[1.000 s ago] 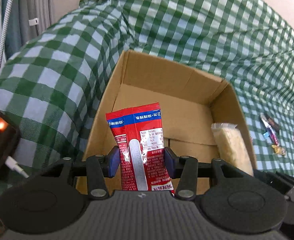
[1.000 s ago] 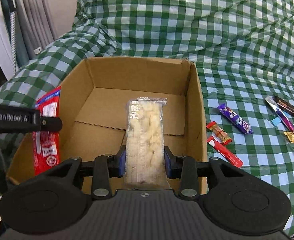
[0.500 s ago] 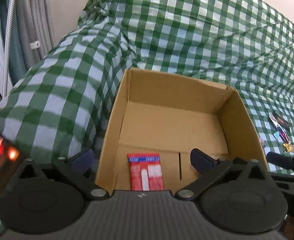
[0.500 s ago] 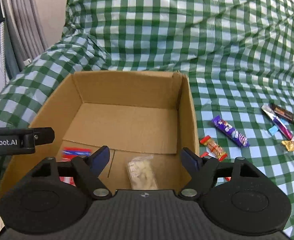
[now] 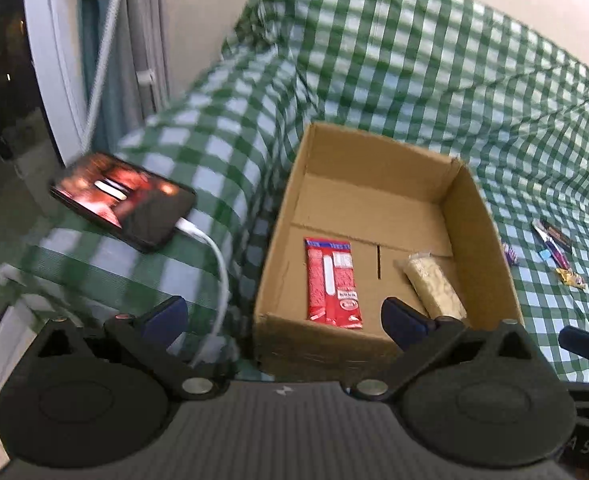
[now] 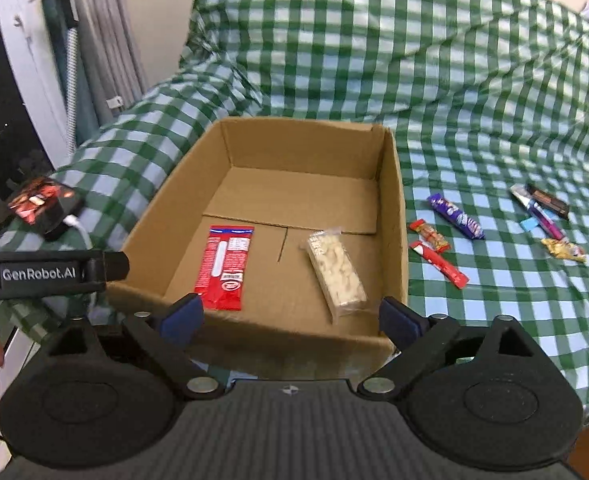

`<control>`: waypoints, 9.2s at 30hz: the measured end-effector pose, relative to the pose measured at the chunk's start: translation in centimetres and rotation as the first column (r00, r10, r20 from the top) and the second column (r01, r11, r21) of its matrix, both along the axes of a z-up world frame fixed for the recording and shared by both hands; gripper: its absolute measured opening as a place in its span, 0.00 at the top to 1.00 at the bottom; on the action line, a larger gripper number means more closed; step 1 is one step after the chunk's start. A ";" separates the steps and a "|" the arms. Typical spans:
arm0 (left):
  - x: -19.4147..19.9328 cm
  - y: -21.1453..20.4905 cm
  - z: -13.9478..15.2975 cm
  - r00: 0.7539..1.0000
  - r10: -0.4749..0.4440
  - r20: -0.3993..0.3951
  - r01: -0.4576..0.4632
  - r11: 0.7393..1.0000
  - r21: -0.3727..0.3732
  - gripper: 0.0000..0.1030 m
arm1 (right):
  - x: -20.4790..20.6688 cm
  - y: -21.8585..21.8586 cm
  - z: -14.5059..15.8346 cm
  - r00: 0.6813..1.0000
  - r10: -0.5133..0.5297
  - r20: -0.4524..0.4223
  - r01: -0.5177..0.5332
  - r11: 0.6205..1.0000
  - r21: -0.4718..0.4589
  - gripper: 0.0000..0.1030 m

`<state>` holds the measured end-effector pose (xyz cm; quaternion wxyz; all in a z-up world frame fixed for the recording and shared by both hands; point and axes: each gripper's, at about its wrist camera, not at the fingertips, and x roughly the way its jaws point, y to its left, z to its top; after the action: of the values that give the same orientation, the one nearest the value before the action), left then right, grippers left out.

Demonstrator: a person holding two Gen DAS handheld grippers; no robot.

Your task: Organize snacks

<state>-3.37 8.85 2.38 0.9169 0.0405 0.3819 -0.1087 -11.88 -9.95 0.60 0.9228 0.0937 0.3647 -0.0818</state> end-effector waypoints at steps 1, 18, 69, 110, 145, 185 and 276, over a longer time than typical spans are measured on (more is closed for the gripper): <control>-0.8 0.3 0.5 1.000 0.000 0.018 0.000 1.000 -0.002 0.00 | -0.6 0.3 0.3 1.000 0.003 0.008 -0.003 1.000 -0.001 0.06; -7.0 1.6 3.6 0.995 -0.008 0.103 0.012 0.999 -0.035 0.00 | -6.8 2.8 3.8 0.989 0.026 0.147 -0.016 0.998 -0.067 0.04; -8.5 -0.7 3.9 0.992 -0.044 0.116 0.041 0.999 0.027 0.00 | -9.5 1.6 3.4 0.981 -0.040 0.188 0.042 0.999 -0.006 0.04; 11.1 -39.7 -4.8 0.924 -0.274 -0.268 0.277 0.960 -0.029 0.00 | -9.2 -37.1 -7.2 0.815 -0.576 0.062 0.572 0.817 0.072 0.02; 21.6 -47.2 -17.5 0.896 -0.200 -0.396 0.227 0.974 0.024 0.84 | 11.4 -47.6 -19.3 0.928 -0.373 -0.007 0.368 0.918 -0.147 0.83; -3.9 -8.2 3.3 0.960 -0.242 -0.145 0.215 0.960 -0.178 0.84 | -10.2 -7.4 1.0 0.969 0.027 0.246 -0.057 0.992 0.112 0.84; 0.6 -0.8 0.9 0.984 -0.152 -0.093 0.118 0.947 -0.299 0.84 | -3.7 -0.9 0.3 0.991 0.112 0.068 -0.109 0.993 -0.043 0.83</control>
<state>-2.78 8.09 3.24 0.8797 -0.0756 0.4099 -0.2288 -15.59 -10.81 0.86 0.9398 0.0583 0.3350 -0.0344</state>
